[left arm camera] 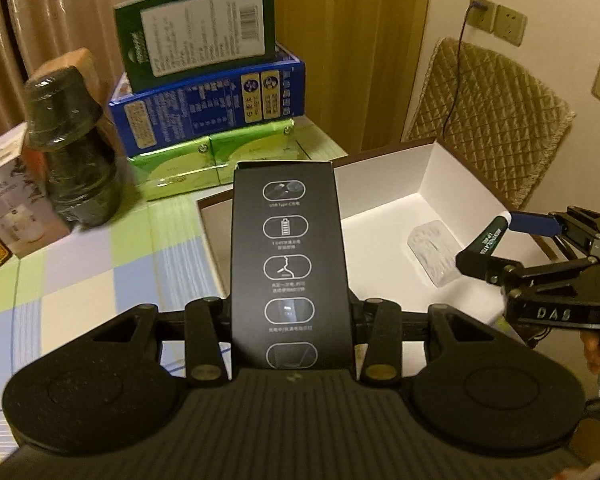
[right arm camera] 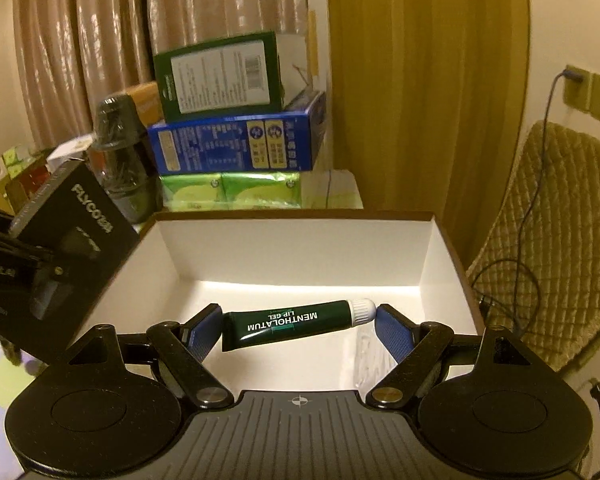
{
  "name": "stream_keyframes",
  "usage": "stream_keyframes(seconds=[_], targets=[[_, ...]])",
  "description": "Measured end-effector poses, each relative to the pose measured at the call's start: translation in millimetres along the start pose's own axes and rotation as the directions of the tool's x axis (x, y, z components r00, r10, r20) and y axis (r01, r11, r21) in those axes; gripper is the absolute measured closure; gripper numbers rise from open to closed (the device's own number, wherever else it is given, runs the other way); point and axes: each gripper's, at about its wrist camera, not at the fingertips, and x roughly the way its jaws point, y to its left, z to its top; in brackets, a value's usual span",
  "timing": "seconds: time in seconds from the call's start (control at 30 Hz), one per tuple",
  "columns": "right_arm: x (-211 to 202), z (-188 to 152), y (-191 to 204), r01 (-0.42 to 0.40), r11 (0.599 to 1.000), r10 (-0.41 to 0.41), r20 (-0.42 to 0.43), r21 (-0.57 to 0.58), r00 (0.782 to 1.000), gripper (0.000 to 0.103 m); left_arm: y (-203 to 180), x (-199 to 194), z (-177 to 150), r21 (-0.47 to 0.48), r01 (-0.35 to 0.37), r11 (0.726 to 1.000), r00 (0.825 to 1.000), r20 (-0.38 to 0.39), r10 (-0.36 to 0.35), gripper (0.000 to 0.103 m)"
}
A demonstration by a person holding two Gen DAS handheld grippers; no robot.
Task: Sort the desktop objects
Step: 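Carry the black box with left tool while right carries lip gel to box, then release the lip gel into the brown box while left tool sets down black box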
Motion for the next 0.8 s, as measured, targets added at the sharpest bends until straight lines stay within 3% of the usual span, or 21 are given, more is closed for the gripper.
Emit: stream_keyframes(seconds=[0.43, 0.8], targets=[[69.3, 10.5, -19.5, -0.010, 1.000, 0.008, -0.103, -0.020, 0.995, 0.023, 5.5, 95.9, 30.5, 0.029, -0.066, 0.997, 0.990, -0.121, 0.069, 0.064], [87.8, 9.5, -25.7, -0.011, 1.000, 0.010, -0.135, -0.013, 0.991, 0.023, 4.7, 145.0, 22.6, 0.042, -0.099, 0.994, 0.978, -0.182, 0.105, 0.064]])
